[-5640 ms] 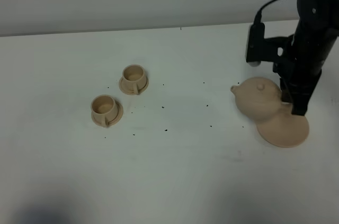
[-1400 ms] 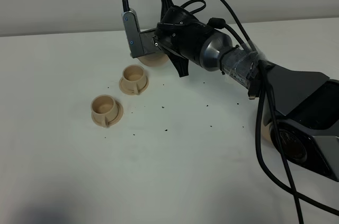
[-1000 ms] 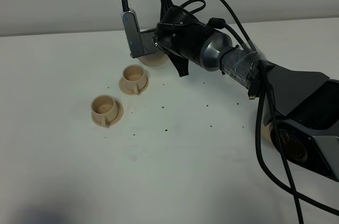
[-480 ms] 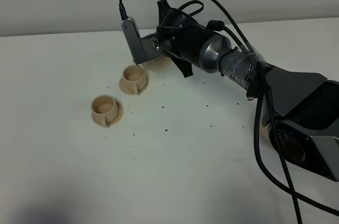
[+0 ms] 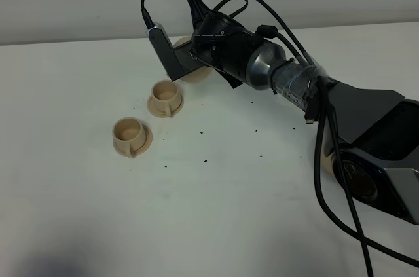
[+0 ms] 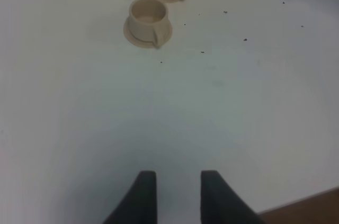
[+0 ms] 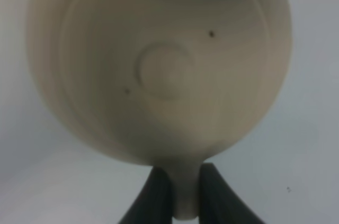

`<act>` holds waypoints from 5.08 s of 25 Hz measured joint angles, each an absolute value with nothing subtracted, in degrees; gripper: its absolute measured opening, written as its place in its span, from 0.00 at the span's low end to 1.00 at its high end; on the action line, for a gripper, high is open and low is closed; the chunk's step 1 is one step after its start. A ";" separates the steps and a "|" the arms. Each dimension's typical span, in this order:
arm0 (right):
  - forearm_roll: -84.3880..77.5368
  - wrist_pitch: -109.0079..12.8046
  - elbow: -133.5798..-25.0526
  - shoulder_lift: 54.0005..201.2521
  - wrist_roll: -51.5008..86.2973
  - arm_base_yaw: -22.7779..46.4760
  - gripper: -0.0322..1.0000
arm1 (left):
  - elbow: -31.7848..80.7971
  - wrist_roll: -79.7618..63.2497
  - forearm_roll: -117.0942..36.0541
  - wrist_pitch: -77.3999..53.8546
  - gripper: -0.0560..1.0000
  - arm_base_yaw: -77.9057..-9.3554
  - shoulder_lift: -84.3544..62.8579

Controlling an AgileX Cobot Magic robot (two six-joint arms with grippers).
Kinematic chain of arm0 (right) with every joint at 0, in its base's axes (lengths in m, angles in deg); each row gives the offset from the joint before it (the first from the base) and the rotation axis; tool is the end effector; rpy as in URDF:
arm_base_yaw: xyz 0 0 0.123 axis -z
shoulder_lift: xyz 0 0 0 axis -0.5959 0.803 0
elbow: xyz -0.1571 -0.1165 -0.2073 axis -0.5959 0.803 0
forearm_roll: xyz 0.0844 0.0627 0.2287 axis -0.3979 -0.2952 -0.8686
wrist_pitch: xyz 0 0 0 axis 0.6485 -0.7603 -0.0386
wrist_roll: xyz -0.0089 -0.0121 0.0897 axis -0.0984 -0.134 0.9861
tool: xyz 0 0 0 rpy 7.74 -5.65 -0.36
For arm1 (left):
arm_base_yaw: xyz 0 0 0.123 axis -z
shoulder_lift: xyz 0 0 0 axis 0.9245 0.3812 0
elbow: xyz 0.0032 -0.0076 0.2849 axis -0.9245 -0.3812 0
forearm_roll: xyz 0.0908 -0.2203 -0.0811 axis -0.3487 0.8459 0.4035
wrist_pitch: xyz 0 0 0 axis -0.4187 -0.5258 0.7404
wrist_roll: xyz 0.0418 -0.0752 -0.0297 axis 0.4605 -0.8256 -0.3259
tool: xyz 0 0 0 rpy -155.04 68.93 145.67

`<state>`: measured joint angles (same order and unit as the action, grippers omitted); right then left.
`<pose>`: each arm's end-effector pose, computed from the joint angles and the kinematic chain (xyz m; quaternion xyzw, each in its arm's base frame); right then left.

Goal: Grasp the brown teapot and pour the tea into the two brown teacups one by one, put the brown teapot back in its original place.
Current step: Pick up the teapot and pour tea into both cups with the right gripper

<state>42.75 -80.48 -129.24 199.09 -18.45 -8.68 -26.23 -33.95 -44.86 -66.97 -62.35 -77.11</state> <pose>0.4226 0.3735 0.1770 -0.7997 0.4233 -0.3217 0.2789 0.0128 -0.0137 0.2808 0.1006 0.8660 -0.0665 0.4853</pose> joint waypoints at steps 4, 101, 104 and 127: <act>43.17 -79.48 -129.24 199.09 -20.01 -8.68 0.14 | -26.23 -33.95 -44.86 -66.97 0.27 -62.35 -77.11; 53.74 -69.04 -129.24 199.09 -31.80 -9.23 0.14 | -26.23 -33.95 -44.86 -66.97 0.27 -62.35 -77.11; 53.95 -68.99 -129.24 199.09 -31.86 -9.23 0.14 | -26.23 -33.95 -44.86 -66.97 0.27 -62.35 -77.11; 55.69 -69.17 -129.24 199.09 -30.70 -9.23 0.14 | -26.23 -33.95 -44.86 -66.97 0.27 -62.35 -77.11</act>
